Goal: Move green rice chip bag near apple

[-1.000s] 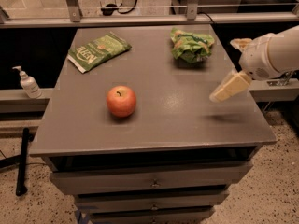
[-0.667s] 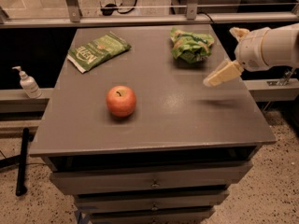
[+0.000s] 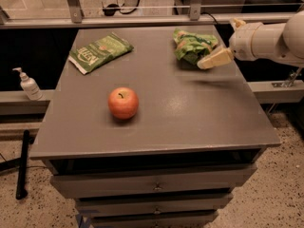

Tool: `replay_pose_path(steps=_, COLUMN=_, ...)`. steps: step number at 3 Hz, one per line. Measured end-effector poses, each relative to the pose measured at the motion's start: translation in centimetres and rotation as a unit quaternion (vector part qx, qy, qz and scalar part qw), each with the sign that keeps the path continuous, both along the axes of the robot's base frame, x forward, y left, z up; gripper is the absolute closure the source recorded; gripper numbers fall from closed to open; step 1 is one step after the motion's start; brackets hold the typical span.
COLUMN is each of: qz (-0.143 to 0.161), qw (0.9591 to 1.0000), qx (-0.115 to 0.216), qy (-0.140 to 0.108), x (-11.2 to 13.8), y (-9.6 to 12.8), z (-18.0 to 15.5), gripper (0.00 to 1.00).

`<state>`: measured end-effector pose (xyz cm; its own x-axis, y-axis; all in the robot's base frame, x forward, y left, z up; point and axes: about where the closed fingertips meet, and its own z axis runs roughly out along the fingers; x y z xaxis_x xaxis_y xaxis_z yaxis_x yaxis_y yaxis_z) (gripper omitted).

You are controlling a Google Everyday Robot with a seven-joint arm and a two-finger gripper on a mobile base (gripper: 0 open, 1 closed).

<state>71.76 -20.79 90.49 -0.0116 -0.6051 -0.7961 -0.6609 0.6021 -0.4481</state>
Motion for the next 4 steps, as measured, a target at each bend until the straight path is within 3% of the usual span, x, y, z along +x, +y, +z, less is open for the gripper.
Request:
replay_pose_path(steps=1, qz=-0.004, qw=0.9997, qx=0.022, qy=-0.005, x=3.0, y=0.1, z=-0.1, gripper=0.00)
replay_pose_path(steps=3, qz=-0.002, qw=0.9990, qx=0.042, qy=0.011, x=4.8, y=0.9, z=-1.3, gripper=0.31)
replay_pose_path(steps=4, qz=0.001, qw=0.9988, qx=0.047, qy=0.010, x=4.8, y=1.2, z=-1.2, gripper=0.54)
